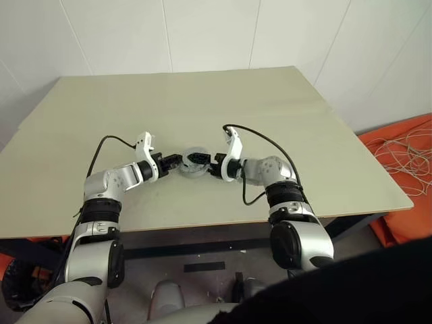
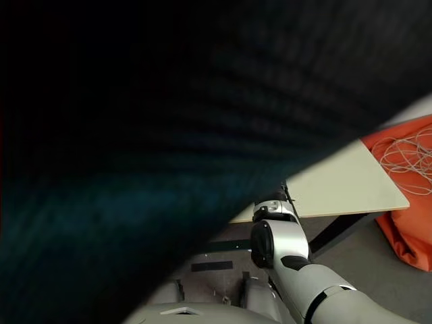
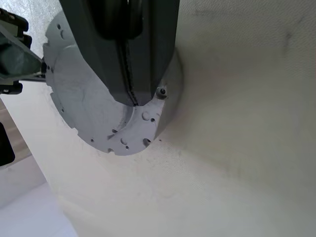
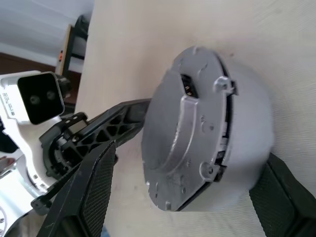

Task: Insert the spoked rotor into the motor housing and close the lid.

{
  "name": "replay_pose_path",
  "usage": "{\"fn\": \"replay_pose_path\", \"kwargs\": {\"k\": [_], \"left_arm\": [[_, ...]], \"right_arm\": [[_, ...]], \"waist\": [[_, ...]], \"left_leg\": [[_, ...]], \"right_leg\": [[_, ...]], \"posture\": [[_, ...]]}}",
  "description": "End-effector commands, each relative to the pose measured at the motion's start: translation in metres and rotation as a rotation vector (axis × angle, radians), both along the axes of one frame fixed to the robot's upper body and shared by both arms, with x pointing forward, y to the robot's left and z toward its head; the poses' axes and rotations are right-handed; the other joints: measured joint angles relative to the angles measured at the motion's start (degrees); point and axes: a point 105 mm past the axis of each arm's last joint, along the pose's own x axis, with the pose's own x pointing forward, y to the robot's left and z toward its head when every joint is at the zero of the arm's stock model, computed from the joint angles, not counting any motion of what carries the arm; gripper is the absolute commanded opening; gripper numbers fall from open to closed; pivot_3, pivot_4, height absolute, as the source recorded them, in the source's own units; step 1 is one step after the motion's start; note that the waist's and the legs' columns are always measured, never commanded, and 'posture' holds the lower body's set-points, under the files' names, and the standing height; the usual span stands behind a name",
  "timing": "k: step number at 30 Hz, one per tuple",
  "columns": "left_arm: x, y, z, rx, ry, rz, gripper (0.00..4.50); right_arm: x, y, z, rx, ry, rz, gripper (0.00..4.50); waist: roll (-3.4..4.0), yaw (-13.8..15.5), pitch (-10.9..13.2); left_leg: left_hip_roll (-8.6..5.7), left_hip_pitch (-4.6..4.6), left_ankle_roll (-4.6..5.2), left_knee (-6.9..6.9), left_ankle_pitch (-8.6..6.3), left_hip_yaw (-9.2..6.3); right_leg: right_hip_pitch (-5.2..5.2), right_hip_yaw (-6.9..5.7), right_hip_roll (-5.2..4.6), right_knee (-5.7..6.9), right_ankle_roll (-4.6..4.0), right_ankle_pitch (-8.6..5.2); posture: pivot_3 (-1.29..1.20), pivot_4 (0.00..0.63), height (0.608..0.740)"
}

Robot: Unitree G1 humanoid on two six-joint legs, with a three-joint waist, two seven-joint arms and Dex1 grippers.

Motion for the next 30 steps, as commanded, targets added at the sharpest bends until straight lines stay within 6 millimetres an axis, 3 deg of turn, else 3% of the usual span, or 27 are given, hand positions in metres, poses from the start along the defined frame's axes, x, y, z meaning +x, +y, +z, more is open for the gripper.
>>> {"fn": "replay_pose_path", "kwargs": {"k": [1, 8, 19, 26, 30], "left_arm": [[-0.004, -0.018, -0.004, -0.013, 0.023, -0.061, 0.00], [-0.004, -0.019, -0.004, -0.014, 0.020, -0.063, 0.00], [-0.004, -0.021, -0.003, -0.015, 0.017, -0.068, 0.00], [-0.003, -0.021, -0.003, -0.014, 0.013, -0.071, 0.00], [-0.003, -0.021, -0.002, -0.013, 0.011, -0.071, 0.00]], "right_arm": [[-0.010, 0.038, 0.034, 0.152, -0.035, 0.113, 4.49], [-0.004, 0.035, 0.033, 0.140, -0.039, 0.079, 4.49], [0.032, 0.006, 0.030, 0.077, -0.078, -0.174, 4.49], [0.039, -0.001, 0.027, 0.055, -0.073, -0.228, 4.49], [0.041, -0.004, 0.025, 0.048, -0.063, -0.244, 3.60]], "waist": [[0.00, 0.13, 0.00], [0.00, 0.61, 0.00], [0.02, 1.75, 0.01], [0.02, 1.77, 0.01], [0.02, 1.74, 0.01]], "left_leg": [[-0.03, -0.18, 0.01, 0.01, 0.00, -0.01], [-0.04, -0.49, 0.10, 0.03, -0.06, -0.03], [-0.01, -0.47, 0.03, 0.25, -0.01, -0.03], [-0.04, -0.55, 0.05, 0.25, -0.01, -0.03], [-0.03, -0.54, 0.05, 0.25, -0.01, -0.03]], "right_leg": [[-0.13, 0.00, -0.01, -0.01, -0.01, 0.00], [-0.29, -0.02, -0.02, -0.03, -0.02, 0.00], [-0.25, -0.02, -0.06, 0.10, 0.02, 0.02], [-0.25, -0.03, -0.08, 0.07, 0.02, 0.03], [-0.25, -0.04, -0.08, 0.08, 0.02, 0.03]], "posture": [[0.00, 0.000, 0.740], [0.00, 0.000, 0.740], [0.00, 0.000, 0.740], [0.00, 0.000, 0.740], [0.00, 0.000, 0.740]]}}
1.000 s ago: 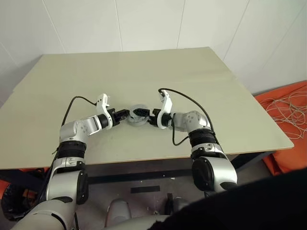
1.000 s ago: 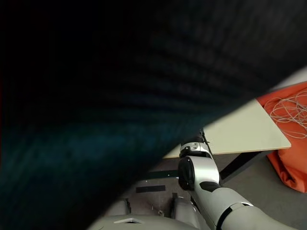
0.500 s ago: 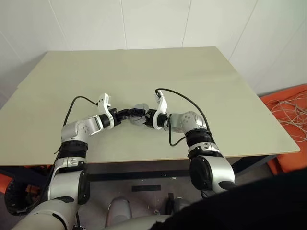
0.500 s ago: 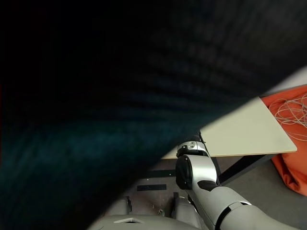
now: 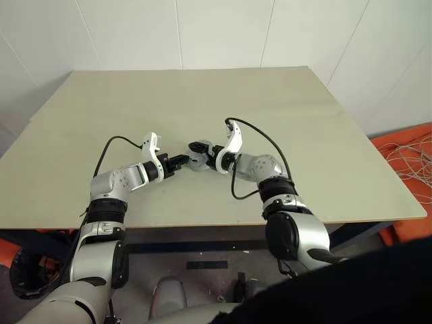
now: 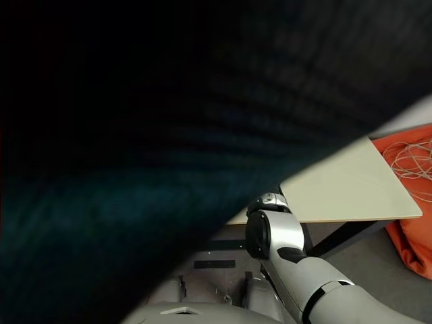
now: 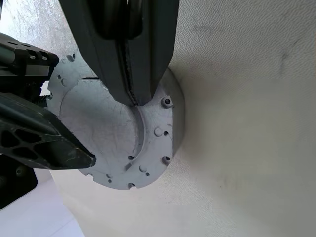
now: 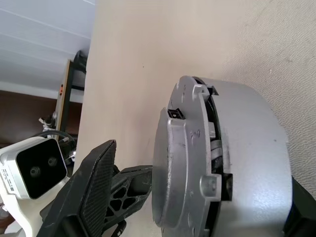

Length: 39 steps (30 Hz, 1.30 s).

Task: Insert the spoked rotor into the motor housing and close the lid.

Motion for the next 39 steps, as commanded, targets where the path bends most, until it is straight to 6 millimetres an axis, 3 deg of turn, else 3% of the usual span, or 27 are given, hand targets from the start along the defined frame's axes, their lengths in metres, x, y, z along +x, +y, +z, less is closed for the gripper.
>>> {"fn": "replay_pose_path", "kwargs": {"k": [1, 3, 5, 17, 21, 27, 32, 39], "left_arm": [[-0.001, -0.008, -0.002, 0.014, 0.014, -0.029, 0.00], [-0.001, -0.008, -0.002, 0.014, 0.013, -0.029, 0.00], [0.000, -0.008, -0.002, 0.013, 0.012, -0.029, 0.00], [0.001, -0.005, 0.000, 0.007, -0.001, -0.017, 0.00], [0.003, -0.005, 0.010, -0.040, -0.045, -0.013, 0.00], [-0.002, -0.004, 0.025, -0.126, -0.097, -0.026, 0.00], [-0.005, 0.003, 0.035, -0.203, -0.116, -0.013, 0.00], [0.002, 0.021, 0.047, -0.336, -0.151, 0.107, 0.00]], "right_arm": [[0.010, 0.003, 0.024, 0.028, -0.068, -0.016, 3.21], [0.010, 0.003, 0.024, 0.025, -0.068, -0.014, 2.53], [0.010, 0.003, 0.024, 0.026, -0.067, -0.014, 2.13], [0.012, -0.001, 0.022, 0.055, -0.022, -0.040, 2.08], [0.015, -0.004, 0.024, 0.104, 0.010, -0.069, 2.08], [0.024, -0.013, 0.043, 0.248, 0.020, -0.128, 2.08], [0.033, -0.021, 0.057, 0.322, -0.002, -0.175, 2.08], [0.038, -0.027, 0.085, 0.411, -0.034, -0.172, 2.08]], "waist": [[0.00, -0.02, 0.00], [0.02, -0.03, 0.01], [0.02, 0.08, 0.01], [0.02, 0.10, 0.01], [0.02, 0.07, 0.01], [0.00, -0.05, 0.05], [0.00, -0.32, 0.05], [0.00, -0.27, 0.05]], "left_leg": [[0.00, 0.00, 0.00, 0.00, 0.00, 0.00], [0.01, 0.00, 0.00, 0.00, 0.00, 0.00], [0.00, 0.00, 0.00, 0.00, 0.00, 0.00], [-0.01, 0.00, 0.00, 0.01, 0.00, -0.01], [-0.02, -0.01, 0.00, 0.01, 0.00, -0.01], [-0.01, -0.15, 0.01, 0.02, 0.00, -0.01], [0.01, -0.83, 0.09, 0.13, 0.04, -0.01], [0.02, -0.96, 0.29, 0.22, 0.10, -0.01]], "right_leg": [[0.00, 0.00, 0.00, 0.00, 0.00, 0.00], [0.00, -0.01, 0.00, 0.00, 0.00, 0.00], [0.00, -0.01, 0.00, 0.01, 0.00, 0.00], [0.00, -0.02, -0.02, 0.02, 0.00, 0.00], [0.00, -0.02, -0.02, 0.01, 0.00, 0.00], [-0.16, -0.03, -0.02, 0.01, 0.00, 0.00], [-0.85, -0.05, 0.03, 0.17, 0.00, 0.03], [-1.06, -0.05, 0.03, 0.40, -0.09, -0.01]], "posture": [[0.00, 0.000, 0.740], [0.00, 0.000, 0.740], [0.00, 0.000, 0.740], [0.00, 0.000, 0.740], [0.00, 0.000, 0.740], [0.00, 0.000, 0.740], [0.00, 0.000, 0.740], [0.00, 0.000, 0.740]]}}
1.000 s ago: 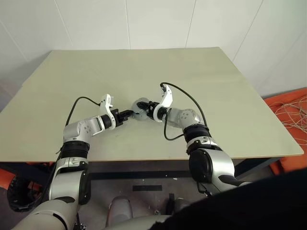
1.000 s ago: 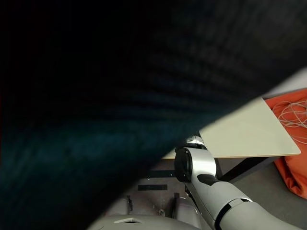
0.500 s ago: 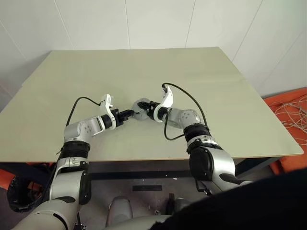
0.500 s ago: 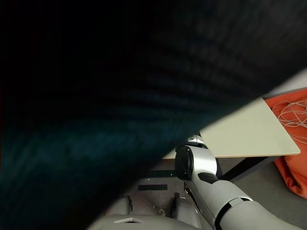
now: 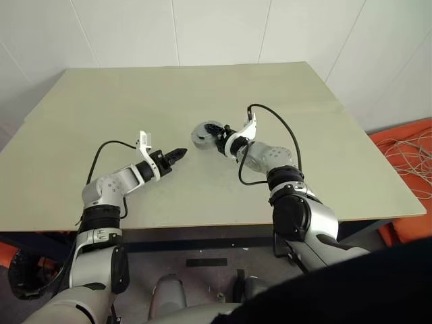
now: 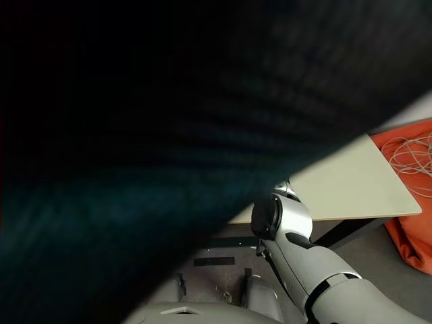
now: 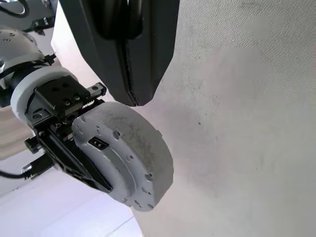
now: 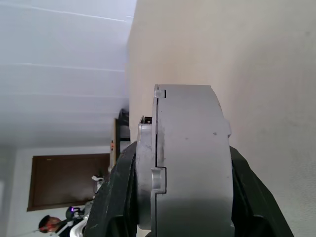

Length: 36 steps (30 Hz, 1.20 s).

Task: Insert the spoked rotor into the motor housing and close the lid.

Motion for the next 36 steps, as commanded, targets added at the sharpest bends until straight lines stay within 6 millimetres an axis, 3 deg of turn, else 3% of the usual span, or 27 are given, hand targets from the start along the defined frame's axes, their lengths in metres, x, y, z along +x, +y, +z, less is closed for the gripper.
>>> {"fn": "replay_pose_path", "kwargs": {"k": [1, 4, 8, 15, 21, 25, 34, 36], "left_arm": [[0.011, 0.013, 0.027, -0.126, -0.095, 0.113, 0.00], [0.018, 0.023, 0.036, -0.276, -0.080, 0.193, 0.00], [0.019, 0.019, 0.045, -0.401, -0.061, 0.196, 0.00], [0.012, 0.000, 0.051, -0.546, -0.021, 0.119, 0.00], [0.007, -0.017, 0.061, -0.608, -0.031, 0.046, 0.00], [0.003, -0.021, 0.068, -0.648, -0.058, 0.012, 0.89], [0.001, -0.016, 0.071, -0.783, 0.005, -0.011, 3.85], [0.003, -0.013, 0.072, -0.807, 0.008, -0.001, 3.85]], "right_arm": [[0.009, 0.002, 0.052, 0.112, -0.112, 0.005, 2.08], [0.009, -0.002, 0.067, 0.159, -0.131, 0.014, 2.08], [0.003, -0.004, 0.092, 0.216, -0.170, 0.054, 2.08], [-0.005, -0.013, 0.108, 0.227, -0.196, 0.048, 2.08], [-0.017, -0.007, 0.122, 0.235, -0.223, 0.087, 2.08], [-0.016, -0.007, 0.115, 0.202, -0.204, 0.072, 2.08], [-0.014, -0.006, 0.094, 0.146, -0.151, 0.062, 2.08], [-0.016, -0.005, 0.096, 0.149, -0.158, 0.071, 2.08]], "waist": [[0.00, 0.02, 0.00], [-0.02, 0.04, 0.01], [-0.02, 0.15, 0.02], [-0.03, 0.25, 0.02], [-0.04, 0.12, 0.03], [-0.05, 0.21, 0.03], [-0.05, 0.19, 0.03], [-0.05, 0.20, 0.03]], "left_leg": [[0.00, 0.00, 0.00, 0.01, 0.00, 0.00], [0.01, 0.00, -0.01, 0.08, -0.01, 0.00], [0.00, 0.01, -0.01, 0.10, 0.00, 0.00], [-0.01, 0.00, 0.01, 0.09, 0.01, 0.00], [0.00, -0.02, -0.09, 0.09, -0.05, 0.00], [-0.01, -0.02, -0.11, 0.09, -0.05, 0.00], [-0.02, -0.05, -0.14, 0.10, -0.05, 0.00], [-0.02, -0.04, -0.14, 0.10, -0.05, -0.01]], "right_leg": [[0.00, 0.00, 0.00, 0.00, 0.00, 0.00], [0.00, 0.00, 0.00, 0.00, 0.00, 0.00], [0.00, 0.00, 0.00, 0.02, 0.01, 0.01], [0.00, 0.00, 0.00, 0.02, 0.20, 0.12], [0.00, 0.01, 0.01, 0.02, 0.25, 0.15], [0.01, 0.01, 0.01, 0.02, 0.27, 0.16], [0.01, 0.02, 0.01, 0.04, 0.35, 0.20], [0.01, 0.02, 0.01, 0.04, 0.37, 0.21]], "posture": [[0.00, 0.000, 0.740], [0.00, 0.000, 0.740], [0.00, 0.000, 0.740], [0.00, 0.000, 0.740], [0.00, 0.000, 0.740], [0.00, 0.000, 0.740], [0.00, 0.000, 0.740], [0.00, 0.000, 0.740]]}}
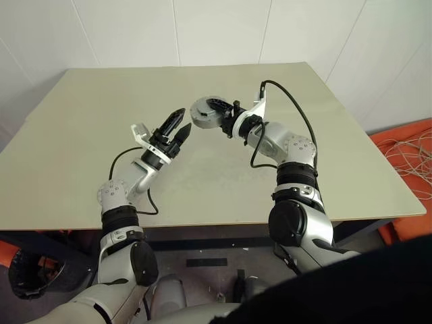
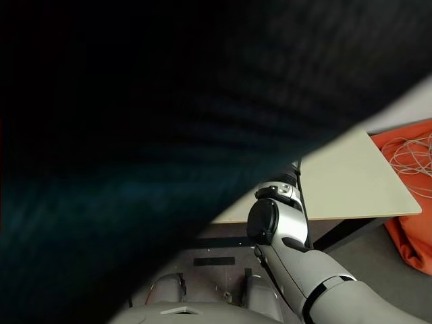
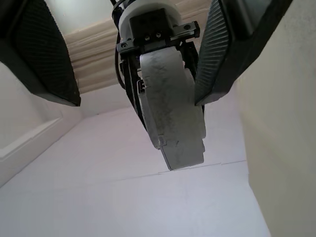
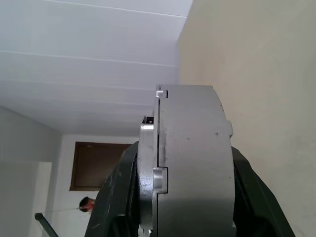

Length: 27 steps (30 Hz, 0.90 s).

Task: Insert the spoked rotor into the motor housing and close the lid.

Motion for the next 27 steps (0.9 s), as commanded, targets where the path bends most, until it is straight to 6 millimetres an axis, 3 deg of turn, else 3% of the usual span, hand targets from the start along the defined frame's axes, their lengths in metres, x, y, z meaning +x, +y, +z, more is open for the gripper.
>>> {"fn": "replay_pose_path", "kwargs": {"k": [1, 8, 19, 27], "left_arm": [[0.004, 0.006, 0.017, -0.050, -0.037, 0.009, 3.85], [0.013, -0.001, 0.016, -0.061, -0.007, -0.014, 3.85], [0.021, -0.026, 0.030, -0.087, -0.037, -0.096, 3.85], [0.024, -0.033, 0.037, -0.085, -0.051, -0.106, 3.85]], "right_arm": [[-0.002, 0.003, 0.028, 0.039, -0.094, 0.017, 2.08], [-0.009, 0.009, 0.043, 0.055, -0.146, 0.053, 2.08], [-0.014, 0.011, 0.047, 0.049, -0.180, 0.063, 2.08], [-0.014, 0.011, 0.046, 0.043, -0.185, 0.058, 2.08]], "waist": [[0.00, 0.05, 0.00], [0.00, 0.24, 0.00], [-0.01, 0.35, 0.00], [-0.01, 0.37, 0.00]], "left_leg": [[0.00, 0.00, 0.00, 0.00, 0.00, 0.00], [-0.01, 0.00, -0.01, 0.03, 0.01, -0.01], [-0.03, -0.01, -0.02, 0.05, 0.01, -0.02], [-0.04, -0.02, -0.02, 0.07, 0.02, -0.03]], "right_leg": [[0.00, 0.00, 0.00, 0.00, 0.01, 0.00], [0.00, 0.01, 0.00, -0.01, 0.07, 0.04], [0.00, 0.02, -0.01, 0.02, 0.11, 0.07], [0.00, 0.03, -0.01, 0.05, 0.12, 0.07]], "posture": [[0.00, 0.000, 0.740], [0.00, 0.000, 0.740], [0.00, 0.000, 0.740], [0.00, 0.000, 0.740]]}}
